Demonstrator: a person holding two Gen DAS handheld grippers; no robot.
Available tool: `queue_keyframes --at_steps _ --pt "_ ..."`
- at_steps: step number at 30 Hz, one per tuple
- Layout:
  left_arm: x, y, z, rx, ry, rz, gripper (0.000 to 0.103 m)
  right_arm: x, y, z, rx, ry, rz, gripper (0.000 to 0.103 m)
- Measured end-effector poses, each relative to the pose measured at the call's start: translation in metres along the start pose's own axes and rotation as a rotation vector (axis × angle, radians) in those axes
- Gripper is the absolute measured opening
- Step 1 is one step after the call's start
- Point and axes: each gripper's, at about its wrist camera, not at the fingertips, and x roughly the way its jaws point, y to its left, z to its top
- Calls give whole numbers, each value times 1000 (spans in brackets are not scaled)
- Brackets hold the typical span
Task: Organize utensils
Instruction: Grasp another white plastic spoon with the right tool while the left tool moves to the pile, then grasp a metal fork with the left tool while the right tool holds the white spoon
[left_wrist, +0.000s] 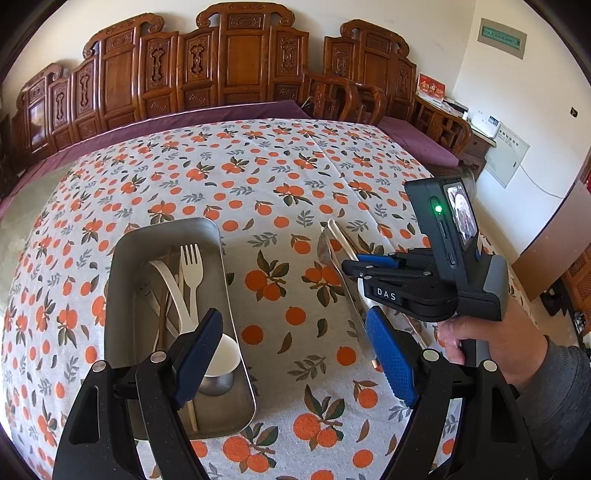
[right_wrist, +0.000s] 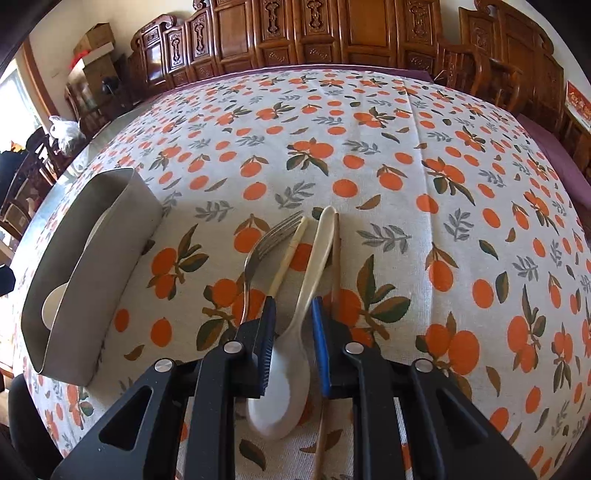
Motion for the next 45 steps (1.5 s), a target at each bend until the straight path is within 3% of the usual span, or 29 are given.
queue_keyframes --at_steps 9,23,28,33,38,45 --pt "6 -17 0 24 8 -6 76 -4 -12 -3 48 12 36 9" --pt "55 -48 1 58 81 4 76 -51 -38 -9 91 -92 115 8" --pt "82 -54 3 75 116 9 64 -59 -51 -10 99 -117 102 8" --pt "104 -56 7 55 159 -25 39 -58 -59 -10 98 -119 97 8" --pt "122 -51 10 22 184 -31 23 -58 -60 -8 100 -123 109 8" --pt "136 -44 17 -23 192 -28 16 -56 -50 -7 69 -117 118 8"
